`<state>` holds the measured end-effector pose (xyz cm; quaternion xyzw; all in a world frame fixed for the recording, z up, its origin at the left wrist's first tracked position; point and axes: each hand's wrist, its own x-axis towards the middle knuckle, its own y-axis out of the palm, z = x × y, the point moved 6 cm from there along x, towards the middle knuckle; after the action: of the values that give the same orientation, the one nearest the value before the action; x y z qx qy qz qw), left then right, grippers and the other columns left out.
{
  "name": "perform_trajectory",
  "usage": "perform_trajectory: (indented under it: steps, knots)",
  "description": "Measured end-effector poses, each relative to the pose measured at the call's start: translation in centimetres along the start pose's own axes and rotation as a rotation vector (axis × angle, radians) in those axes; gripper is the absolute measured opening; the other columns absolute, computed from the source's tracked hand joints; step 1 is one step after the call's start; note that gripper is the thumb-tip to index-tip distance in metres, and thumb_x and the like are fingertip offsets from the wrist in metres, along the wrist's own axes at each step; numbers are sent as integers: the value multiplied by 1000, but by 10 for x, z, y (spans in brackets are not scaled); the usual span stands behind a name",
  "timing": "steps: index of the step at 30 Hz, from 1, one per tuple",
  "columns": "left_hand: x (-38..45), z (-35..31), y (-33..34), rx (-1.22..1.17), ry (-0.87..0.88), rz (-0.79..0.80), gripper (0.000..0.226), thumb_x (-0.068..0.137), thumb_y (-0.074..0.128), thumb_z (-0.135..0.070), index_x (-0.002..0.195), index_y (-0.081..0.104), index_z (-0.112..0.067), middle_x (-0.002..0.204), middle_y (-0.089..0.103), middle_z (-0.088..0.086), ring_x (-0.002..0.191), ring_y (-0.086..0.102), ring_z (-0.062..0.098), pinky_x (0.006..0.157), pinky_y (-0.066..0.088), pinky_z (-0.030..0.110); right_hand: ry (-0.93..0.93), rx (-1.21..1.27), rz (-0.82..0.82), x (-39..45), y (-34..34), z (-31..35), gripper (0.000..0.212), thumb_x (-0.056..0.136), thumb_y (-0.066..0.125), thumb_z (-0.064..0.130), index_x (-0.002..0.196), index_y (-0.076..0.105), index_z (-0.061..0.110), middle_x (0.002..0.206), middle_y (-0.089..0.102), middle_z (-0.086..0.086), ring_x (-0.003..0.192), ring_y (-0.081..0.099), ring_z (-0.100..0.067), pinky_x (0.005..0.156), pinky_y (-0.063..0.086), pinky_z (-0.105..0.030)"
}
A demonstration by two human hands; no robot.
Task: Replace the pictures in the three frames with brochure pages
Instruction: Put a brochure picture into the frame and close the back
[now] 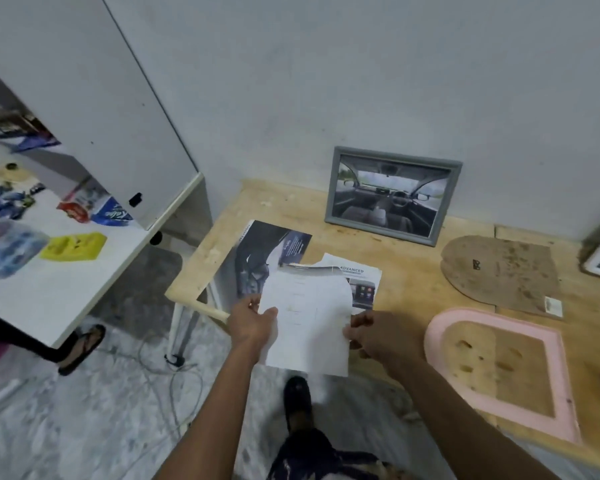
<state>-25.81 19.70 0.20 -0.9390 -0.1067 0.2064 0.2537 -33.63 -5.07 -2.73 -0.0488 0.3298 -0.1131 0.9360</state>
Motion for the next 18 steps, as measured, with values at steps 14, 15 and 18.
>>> perform_trajectory:
  steps: [14, 15, 18]
  knots:
    - [203, -13, -45, 381, 80, 134, 33, 85, 71, -17, 117, 65, -8, 114, 69, 11, 103, 62, 33, 79, 41, 31, 126, -49, -149, 105, 152, 70, 18, 77, 69, -2, 68, 59, 11, 66, 66, -10, 52, 63, -16, 49, 50, -26]
    - [210, -10, -42, 418, 82, 161, 37, 86, 72, -19, 120, 64, -7, 117, 68, 12, 108, 62, 34, 82, 43, 32, 130, -72, -156, 114, 156, 69, 16, 76, 69, -1, 68, 61, 11, 69, 68, -10, 58, 66, -18, 53, 55, -30]
    - [226, -3, -35, 473, 62, 226, 46, 86, 72, -19, 128, 60, -5, 124, 66, 14, 113, 61, 33, 88, 45, 31, 116, -154, -175, 136, 164, 65, 24, 73, 72, 4, 58, 62, 19, 70, 70, -7, 73, 71, -27, 71, 60, -46]
